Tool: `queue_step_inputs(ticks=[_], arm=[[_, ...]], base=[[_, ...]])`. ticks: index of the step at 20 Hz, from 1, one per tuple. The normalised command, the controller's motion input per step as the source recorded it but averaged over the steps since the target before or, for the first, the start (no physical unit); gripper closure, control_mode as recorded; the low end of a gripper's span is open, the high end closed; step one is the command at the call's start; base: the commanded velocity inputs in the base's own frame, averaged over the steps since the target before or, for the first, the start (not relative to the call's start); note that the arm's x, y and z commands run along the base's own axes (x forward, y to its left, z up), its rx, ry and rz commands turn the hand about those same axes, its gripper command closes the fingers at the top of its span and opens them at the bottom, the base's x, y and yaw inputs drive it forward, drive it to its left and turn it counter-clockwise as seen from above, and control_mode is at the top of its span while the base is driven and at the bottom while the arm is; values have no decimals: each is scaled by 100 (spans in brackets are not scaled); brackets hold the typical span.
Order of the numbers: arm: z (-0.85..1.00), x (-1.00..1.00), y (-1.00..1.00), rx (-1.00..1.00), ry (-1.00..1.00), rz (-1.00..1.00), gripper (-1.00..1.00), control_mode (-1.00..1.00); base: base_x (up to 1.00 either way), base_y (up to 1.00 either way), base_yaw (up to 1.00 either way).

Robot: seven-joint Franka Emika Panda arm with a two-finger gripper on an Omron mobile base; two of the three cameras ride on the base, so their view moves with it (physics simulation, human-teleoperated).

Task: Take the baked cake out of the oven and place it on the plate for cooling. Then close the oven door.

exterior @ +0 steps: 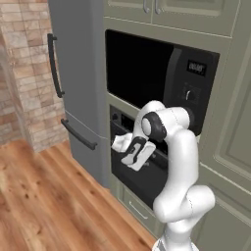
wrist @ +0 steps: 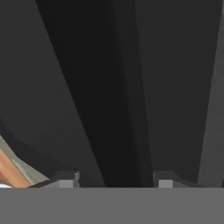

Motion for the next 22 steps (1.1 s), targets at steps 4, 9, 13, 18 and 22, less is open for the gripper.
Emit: queue_step_inputs(ticks=[4, 9, 13, 18, 22], arm=[[-88, -36, 53, 0, 0, 6, 100, -100], [-93, -63, 91, -1, -3, 7, 100, -100], [-94, -73, 100, -4, -6, 7, 100, -100], [-91, -61, 100, -5, -6, 6, 100, -100], [-93, -48, 97, -5, -2, 5, -100, -100]], base=[[0, 0, 0], [0, 0, 0], [0, 0, 0], [0, 0, 0], [0, 0, 0]])
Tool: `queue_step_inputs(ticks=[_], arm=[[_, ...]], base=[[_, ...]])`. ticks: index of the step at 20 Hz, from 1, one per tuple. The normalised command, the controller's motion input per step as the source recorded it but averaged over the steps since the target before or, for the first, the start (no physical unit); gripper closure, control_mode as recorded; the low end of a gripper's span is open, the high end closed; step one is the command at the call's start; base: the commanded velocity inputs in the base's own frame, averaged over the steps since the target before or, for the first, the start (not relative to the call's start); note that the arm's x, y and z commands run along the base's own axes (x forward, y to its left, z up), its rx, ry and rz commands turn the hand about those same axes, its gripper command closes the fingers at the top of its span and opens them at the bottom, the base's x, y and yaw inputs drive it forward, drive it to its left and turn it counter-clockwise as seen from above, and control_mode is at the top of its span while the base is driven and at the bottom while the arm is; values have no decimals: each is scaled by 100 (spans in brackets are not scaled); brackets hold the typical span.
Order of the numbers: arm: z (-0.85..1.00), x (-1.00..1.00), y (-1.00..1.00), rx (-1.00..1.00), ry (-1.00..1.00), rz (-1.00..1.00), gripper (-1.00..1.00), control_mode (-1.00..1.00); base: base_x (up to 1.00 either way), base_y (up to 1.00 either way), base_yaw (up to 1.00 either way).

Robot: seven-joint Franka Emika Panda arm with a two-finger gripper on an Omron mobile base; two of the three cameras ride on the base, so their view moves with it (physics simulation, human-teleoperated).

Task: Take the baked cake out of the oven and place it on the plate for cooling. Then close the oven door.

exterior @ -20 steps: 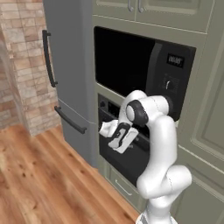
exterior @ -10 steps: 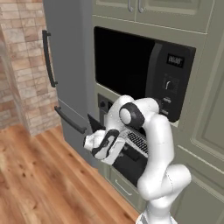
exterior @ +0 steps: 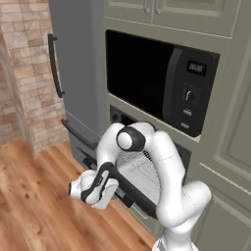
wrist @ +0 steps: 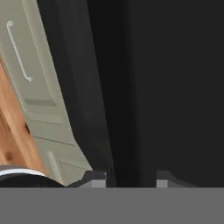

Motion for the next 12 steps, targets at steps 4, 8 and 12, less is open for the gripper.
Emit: queue_step_inputs(ticks=[4, 8, 12], arm=[[-78, -39, 80, -1, 0, 5, -100, -100], [-31, -55, 56, 0, 0, 4, -100, -100], [27, -72, 44, 0, -6, 3, -100, -100]], base=[[0, 0, 0], [0, 0, 0], [0, 0, 0]])
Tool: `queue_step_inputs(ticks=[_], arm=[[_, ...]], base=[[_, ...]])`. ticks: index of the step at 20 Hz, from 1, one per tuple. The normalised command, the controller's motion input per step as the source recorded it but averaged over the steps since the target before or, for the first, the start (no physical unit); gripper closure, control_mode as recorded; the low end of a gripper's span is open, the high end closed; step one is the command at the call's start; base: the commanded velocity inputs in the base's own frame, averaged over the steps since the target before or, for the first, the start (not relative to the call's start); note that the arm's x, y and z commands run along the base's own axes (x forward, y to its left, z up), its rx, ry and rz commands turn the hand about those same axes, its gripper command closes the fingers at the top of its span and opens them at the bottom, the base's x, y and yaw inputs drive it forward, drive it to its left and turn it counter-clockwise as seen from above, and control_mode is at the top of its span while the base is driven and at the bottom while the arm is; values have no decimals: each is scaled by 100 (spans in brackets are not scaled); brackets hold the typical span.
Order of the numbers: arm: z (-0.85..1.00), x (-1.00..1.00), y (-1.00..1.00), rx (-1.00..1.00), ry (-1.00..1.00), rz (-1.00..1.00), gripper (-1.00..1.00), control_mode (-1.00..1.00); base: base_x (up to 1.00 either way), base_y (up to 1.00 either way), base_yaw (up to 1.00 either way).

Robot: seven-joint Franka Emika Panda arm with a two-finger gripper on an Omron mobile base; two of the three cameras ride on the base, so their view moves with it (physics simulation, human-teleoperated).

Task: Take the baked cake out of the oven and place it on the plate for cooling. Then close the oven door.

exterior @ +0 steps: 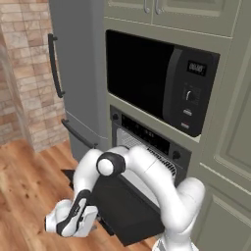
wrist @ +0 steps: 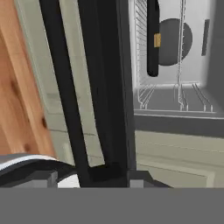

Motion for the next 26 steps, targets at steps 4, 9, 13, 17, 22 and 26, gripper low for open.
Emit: queue_step_inputs(ticks=[4, 9, 13, 17, 22, 26], arm=[[93, -76, 26, 6, -4, 4, -100, -100], [100, -62, 15, 11, 0, 4, -100, -100], [100, -9, -1, 17, 0, 2, -100, -100], [91, 3, -26, 21, 3, 2, -100, -100], [53, 19, -48, 22, 5, 1, -100, -100], [17, 41, -57, 21, 5, 0, -100, -100]], base=[[0, 0, 0], [0, 0, 0], [0, 0, 0], [0, 0, 0], [0, 0, 0], [0, 0, 0]])
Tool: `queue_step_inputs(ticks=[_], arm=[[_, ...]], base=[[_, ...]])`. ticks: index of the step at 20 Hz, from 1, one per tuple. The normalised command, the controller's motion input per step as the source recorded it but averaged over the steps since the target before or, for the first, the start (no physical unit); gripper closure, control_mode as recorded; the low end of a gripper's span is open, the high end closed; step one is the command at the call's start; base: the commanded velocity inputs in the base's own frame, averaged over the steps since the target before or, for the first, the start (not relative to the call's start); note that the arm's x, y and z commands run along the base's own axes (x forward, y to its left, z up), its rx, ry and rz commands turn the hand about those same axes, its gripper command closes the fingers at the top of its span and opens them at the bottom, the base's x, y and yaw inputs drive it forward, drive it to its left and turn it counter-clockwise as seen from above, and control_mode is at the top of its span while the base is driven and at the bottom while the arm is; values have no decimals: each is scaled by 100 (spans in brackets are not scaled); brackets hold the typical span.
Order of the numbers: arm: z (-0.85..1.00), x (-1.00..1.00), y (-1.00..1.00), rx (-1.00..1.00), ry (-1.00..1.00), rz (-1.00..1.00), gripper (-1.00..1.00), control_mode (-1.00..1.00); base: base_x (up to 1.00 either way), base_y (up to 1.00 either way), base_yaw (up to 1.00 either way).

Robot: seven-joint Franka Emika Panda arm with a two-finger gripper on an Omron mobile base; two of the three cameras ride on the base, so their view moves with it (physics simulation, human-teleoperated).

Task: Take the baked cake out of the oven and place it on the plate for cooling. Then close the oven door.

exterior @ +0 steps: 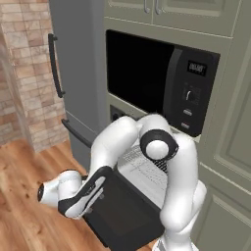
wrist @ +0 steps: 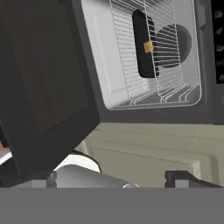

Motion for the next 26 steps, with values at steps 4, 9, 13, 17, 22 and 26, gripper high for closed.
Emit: queue_step_inputs(ticks=[4, 9, 13, 17, 22, 26], arm=[[1, 48, -71, 22, 4, 0, -100, -100], [0, 46, -78, 24, 4, 0, -100, -100], [0, 56, -40, 17, 7, 0, -100, -100], [0, 57, -14, 10, 4, 0, -100, -100], [0, 55, -1, 3, 3, 0, -100, -100], [0, 54, 0, 1, 6, 0, -100, -100]], base=[[0, 0, 0], [0, 0, 0], [0, 0, 0], [0, 0, 0], [0, 0, 0], [0, 0, 0]])
